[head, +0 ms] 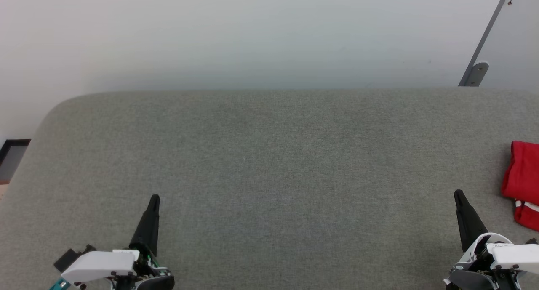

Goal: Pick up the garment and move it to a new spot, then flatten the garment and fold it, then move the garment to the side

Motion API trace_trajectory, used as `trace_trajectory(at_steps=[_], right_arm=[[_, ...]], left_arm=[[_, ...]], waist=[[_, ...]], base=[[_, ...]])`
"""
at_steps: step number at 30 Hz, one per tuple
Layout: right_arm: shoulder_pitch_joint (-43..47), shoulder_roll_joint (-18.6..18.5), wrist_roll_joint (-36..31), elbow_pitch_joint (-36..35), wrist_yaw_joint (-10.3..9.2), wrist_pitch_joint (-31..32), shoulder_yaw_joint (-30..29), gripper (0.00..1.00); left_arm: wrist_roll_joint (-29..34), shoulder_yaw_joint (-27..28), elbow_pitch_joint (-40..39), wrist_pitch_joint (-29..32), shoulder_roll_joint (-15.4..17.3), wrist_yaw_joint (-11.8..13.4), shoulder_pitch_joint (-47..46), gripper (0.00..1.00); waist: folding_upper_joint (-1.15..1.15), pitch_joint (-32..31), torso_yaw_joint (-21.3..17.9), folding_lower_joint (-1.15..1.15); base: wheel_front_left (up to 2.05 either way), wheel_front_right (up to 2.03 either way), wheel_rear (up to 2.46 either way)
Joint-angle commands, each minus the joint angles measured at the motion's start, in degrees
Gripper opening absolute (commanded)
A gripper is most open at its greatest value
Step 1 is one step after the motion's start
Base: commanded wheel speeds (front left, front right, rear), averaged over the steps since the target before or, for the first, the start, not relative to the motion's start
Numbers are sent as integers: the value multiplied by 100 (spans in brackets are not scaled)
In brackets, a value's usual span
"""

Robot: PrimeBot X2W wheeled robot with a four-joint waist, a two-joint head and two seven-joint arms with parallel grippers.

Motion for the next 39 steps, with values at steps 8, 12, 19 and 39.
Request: trace_trajectory(at_steps=[8,12,19,39], right_arm=[[-8,18,28,-16,-8,10,3,0],[-8,18,28,-16,-8,10,4,0],[-8,18,28,-16,-8,11,4,0],[-8,18,28,-16,-8,9,4,0]], left_arm=[[-21,11,-11,8,2,-2,-56,0],[-21,11,-11,8,2,-2,-56,0],[-22,11,-10,8,2,-2,-56,0],[-22,11,-10,7,2,-2,-56,0]], waist=[[0,0,0,0],[0,0,0,0],[0,0,0,0],[0,0,0,0]], base=[[0,0,0],[0,0,0],[0,0,0],[0,0,0]])
